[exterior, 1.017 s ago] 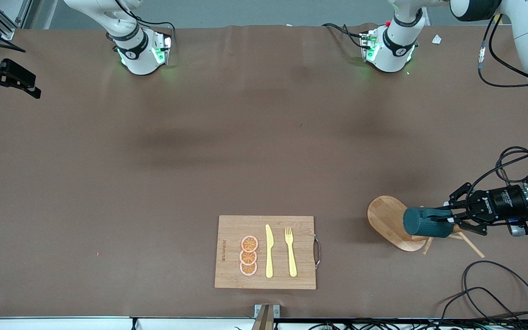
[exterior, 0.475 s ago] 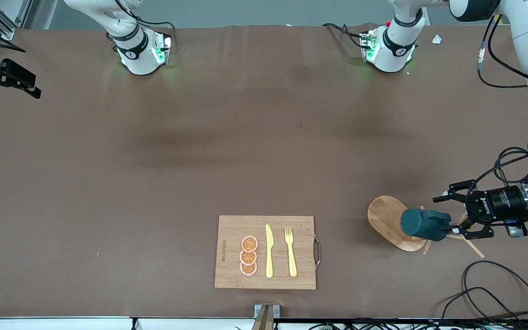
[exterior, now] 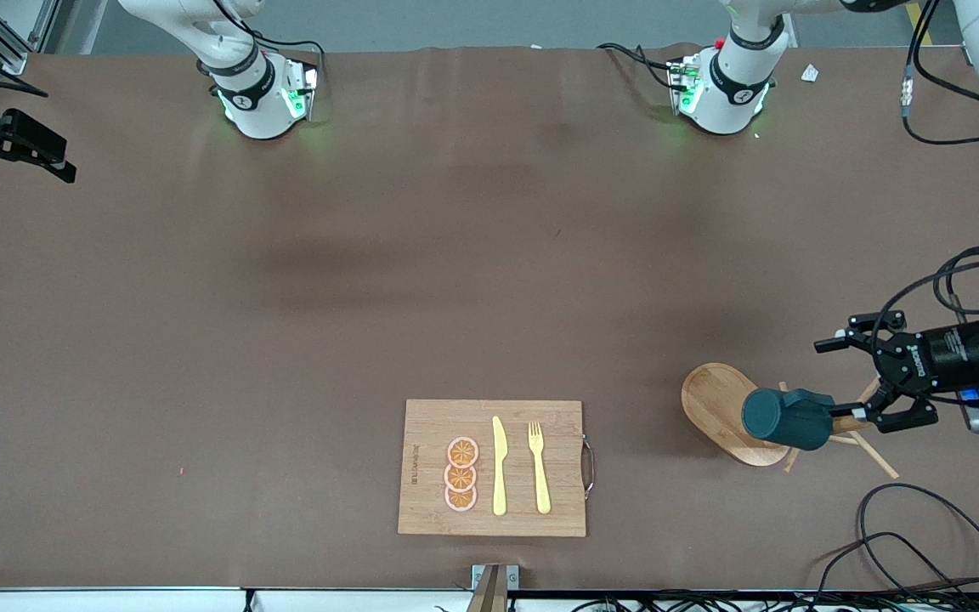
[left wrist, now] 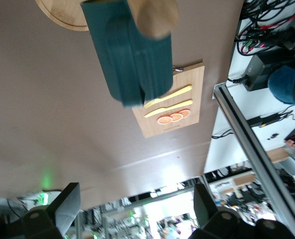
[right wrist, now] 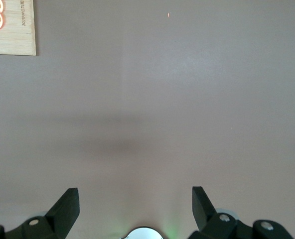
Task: Pass cup and hang on rack
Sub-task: 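Open the left gripper to release the mug handle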
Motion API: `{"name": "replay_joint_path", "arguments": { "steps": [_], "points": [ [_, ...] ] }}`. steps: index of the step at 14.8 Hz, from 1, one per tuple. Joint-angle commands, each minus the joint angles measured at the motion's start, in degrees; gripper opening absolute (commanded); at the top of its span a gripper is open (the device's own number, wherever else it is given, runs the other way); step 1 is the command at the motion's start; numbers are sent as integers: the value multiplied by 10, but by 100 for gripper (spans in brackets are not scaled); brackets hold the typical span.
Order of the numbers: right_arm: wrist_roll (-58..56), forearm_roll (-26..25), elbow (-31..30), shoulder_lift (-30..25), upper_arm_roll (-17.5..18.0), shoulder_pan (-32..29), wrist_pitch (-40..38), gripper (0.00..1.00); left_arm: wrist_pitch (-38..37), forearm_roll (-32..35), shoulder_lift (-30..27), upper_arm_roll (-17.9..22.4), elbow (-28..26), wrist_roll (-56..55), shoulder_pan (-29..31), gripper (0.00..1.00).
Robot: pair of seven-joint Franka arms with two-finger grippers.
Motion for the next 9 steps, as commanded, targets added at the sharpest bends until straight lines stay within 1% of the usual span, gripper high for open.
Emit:
{"name": "replay_joint_path", "arguments": {
  "steps": [1,4,6,8,9],
  "points": [
    [-6,-3,2,-1,4,-3,-3,100,-2,91,-61,0,-9,3,-28,100],
    [-6,-3,2,0,4,-3,-3,100,-16,197,-107,-3,-9,6,-62,100],
    [-6,-3,2,0,4,-3,-3,100,-30,297,-133,-14,-9,7,-96,100],
    [-6,-3,2,0,3,-3,-3,100,-33,399,-156,-39,-9,18,-121,100],
    [-6,-3,2,0,3,-3,-3,100,-33,440,-162,-56,-9,28,-125,100]
  ]
}}
